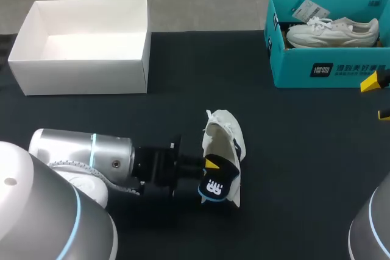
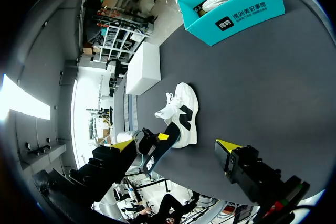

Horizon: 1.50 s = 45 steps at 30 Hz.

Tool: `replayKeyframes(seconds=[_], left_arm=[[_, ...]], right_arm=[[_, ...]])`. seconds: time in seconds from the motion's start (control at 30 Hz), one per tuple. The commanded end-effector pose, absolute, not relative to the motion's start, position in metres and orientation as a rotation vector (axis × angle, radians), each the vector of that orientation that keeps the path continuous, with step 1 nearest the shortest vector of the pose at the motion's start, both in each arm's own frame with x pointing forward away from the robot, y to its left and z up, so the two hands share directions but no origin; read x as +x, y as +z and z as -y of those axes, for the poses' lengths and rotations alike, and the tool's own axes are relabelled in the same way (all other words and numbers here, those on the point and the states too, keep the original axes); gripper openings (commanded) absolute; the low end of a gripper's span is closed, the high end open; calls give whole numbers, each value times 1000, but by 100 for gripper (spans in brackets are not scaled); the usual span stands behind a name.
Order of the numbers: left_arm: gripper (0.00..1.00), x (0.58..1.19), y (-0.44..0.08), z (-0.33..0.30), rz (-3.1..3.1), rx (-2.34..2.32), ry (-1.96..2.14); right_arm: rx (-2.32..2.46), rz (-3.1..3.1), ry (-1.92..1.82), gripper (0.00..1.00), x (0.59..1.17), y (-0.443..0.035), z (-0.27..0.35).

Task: Take the shoe out of the shoebox, open the shoe tongue, remove and reinsert the insole, then place the shoe into the shoebox

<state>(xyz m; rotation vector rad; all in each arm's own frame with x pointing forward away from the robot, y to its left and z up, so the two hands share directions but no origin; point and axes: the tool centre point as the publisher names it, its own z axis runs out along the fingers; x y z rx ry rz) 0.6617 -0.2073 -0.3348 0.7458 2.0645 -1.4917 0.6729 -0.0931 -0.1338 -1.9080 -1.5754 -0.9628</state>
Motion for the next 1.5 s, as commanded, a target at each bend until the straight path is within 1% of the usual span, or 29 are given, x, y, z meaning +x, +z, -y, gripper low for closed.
replayKeyframes(seconds=[0.03,0.2,0.3,0.37,0.4,0.43,0.6,0.67,0.77,0.87,0.9,0.97,1.2,1.5], left_arm=[[0,670,-341,219,-2086,738,-1480],[0,674,-343,220,-2100,725,-1477],[0,670,-335,221,-2086,710,-1491],[29,666,-328,221,-2081,717,-1486],[34,665,-326,221,-2079,719,-1487],[35,663,-324,220,-2077,722,-1485],[32,656,-316,217,-2070,742,-1476],[28,652,-311,215,-2061,749,-1471],[18,647,-304,214,-2047,755,-1468],[18,644,-302,214,-2044,757,-1464],[16,643,-302,213,-2045,760,-1461],[0,642,-303,213,-2053,764,-1455],[0,644,-312,216,-2074,771,-1453],[0,664,-328,222,-2096,733,-1435]], right_arm=[[-1911,1575,-963,100,672,-134,93],[-1911,1575,-963,100,672,-134,93],[-1911,1575,-963,100,672,-134,93],[-1911,1575,-963,100,672,-134,93],[-1911,1575,-963,100,672,-134,93],[-1911,1575,-963,100,672,-134,93],[-1911,1575,-963,100,672,-134,93],[-1911,1575,-963,100,672,-134,93],[-1911,1575,-963,100,672,-134,93],[-1911,1575,-963,100,672,-134,93],[-1911,1575,-963,100,672,-134,93],[-1911,1575,-963,100,672,-134,93],[-1911,1575,-963,100,672,-134,93],[-1911,1575,-963,100,672,-134,93]])
